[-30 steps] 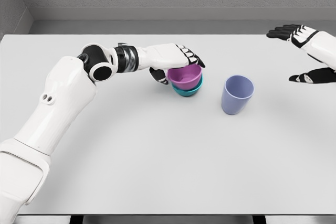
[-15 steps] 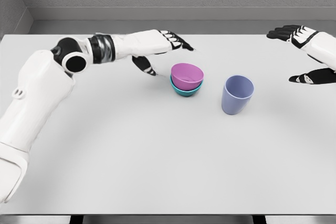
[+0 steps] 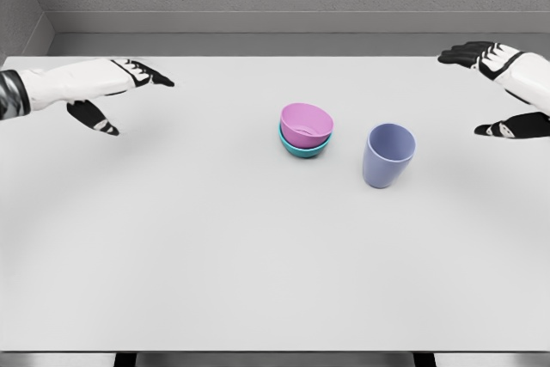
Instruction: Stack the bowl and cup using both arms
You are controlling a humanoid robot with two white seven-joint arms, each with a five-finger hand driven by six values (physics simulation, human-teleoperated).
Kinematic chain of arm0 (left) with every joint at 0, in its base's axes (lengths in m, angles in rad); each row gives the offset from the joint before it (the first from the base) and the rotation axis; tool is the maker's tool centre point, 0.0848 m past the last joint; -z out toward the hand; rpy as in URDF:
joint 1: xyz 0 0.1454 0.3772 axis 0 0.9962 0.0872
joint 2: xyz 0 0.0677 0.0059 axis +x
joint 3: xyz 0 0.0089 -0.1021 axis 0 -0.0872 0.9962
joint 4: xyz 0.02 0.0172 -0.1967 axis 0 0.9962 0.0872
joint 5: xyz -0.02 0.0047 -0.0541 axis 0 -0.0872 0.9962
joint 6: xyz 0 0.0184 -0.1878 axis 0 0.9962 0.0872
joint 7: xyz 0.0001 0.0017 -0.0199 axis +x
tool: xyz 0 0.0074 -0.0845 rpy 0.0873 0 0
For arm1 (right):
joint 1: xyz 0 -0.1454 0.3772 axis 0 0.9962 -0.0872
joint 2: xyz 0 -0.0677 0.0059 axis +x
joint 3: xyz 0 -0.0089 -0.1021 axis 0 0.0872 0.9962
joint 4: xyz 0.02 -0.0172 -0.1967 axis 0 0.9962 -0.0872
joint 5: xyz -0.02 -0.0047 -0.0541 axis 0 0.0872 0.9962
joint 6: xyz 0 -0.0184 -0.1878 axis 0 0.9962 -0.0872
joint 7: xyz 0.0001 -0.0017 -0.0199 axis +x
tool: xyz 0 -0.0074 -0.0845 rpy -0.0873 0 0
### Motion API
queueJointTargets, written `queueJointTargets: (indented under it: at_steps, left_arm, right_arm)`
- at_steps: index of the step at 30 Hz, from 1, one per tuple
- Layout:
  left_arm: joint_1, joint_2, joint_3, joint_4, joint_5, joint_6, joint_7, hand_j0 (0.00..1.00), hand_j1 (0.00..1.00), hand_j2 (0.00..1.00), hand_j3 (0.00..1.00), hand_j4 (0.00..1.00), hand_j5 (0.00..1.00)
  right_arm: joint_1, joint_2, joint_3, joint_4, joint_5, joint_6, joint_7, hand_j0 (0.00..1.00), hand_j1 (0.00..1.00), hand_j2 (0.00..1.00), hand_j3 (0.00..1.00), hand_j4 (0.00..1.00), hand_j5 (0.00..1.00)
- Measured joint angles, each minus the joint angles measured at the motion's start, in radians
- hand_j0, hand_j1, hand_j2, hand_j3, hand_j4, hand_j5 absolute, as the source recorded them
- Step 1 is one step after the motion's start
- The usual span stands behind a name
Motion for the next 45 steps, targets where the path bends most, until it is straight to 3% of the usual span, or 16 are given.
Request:
queueJointTargets:
  at_steps: [5, 9, 12, 14, 19, 25, 32, 45]
  left_arm:
    - [0.0, 0.019, 0.002, 0.006, -0.001, 0.0, -0.001, 1.0, 1.0, 1.0, 1.0, 1.0, 1.0]
    - [0.005, 0.019, 0.003, 0.008, -0.001, 0.0, -0.001, 1.0, 1.0, 1.0, 1.0, 1.0, 1.0]
    - [0.006, 0.02, 0.005, 0.008, -0.001, 0.0, -0.001, 1.0, 1.0, 1.0, 1.0, 1.0, 1.0]
    - [0.006, 0.02, 0.005, 0.009, -0.001, 0.0, -0.001, 1.0, 1.0, 1.0, 1.0, 1.0, 1.0]
    - [0.005, 0.017, 0.005, 0.009, -0.004, 0.0, -0.001, 1.0, 1.0, 1.0, 1.0, 1.0, 1.0]
    - [0.005, 0.015, 0.005, 0.009, -0.008, 0.0, -0.002, 1.0, 1.0, 1.0, 1.0, 1.0, 1.0]
    - [0.003, 0.015, 0.005, 0.009, -0.009, 0.0, -0.002, 1.0, 1.0, 1.0, 1.0, 1.0, 1.0]
    - [0.005, 0.019, 0.005, 0.01, -0.01, 0.0, -0.008, 1.0, 1.0, 1.0, 1.0, 1.0, 1.0]
  right_arm:
    - [-0.038, -0.003, -0.042, 0.019, 0.038, 0.0, 0.016, 1.0, 1.0, 1.0, 1.0, 1.0, 1.0]
    - [-0.208, 0.029, -0.047, 0.041, 0.16, 0.0, 0.251, 1.0, 1.0, 1.0, 1.0, 1.0, 1.0]
    - [-0.352, 0.082, 0.04, 0.072, 0.281, -0.003, 0.355, 1.0, 1.0, 1.0, 1.0, 1.0, 1.0]
    - [-0.399, 0.12, 0.138, 0.108, 0.324, 0.0, 0.394, 1.0, 1.0, 1.0, 1.0, 1.0, 1.0]
    - [-0.44, 0.158, 0.235, 0.141, 0.368, -0.001, 0.428, 1.0, 1.0, 1.0, 1.0, 1.0, 1.0]
    - [-0.46, 0.156, 0.249, 0.144, 0.376, -0.002, 0.435, 1.0, 1.0, 1.0, 1.0, 1.0, 1.0]
    - [-0.448, 0.162, 0.269, 0.079, 0.377, -0.001, 0.436, 1.0, 1.0, 1.0, 1.0, 1.0, 1.0]
    - [-0.434, 0.185, 0.305, 0.052, 0.378, -0.002, 0.436, 1.0, 1.0, 1.0, 1.0, 1.0, 1.0]
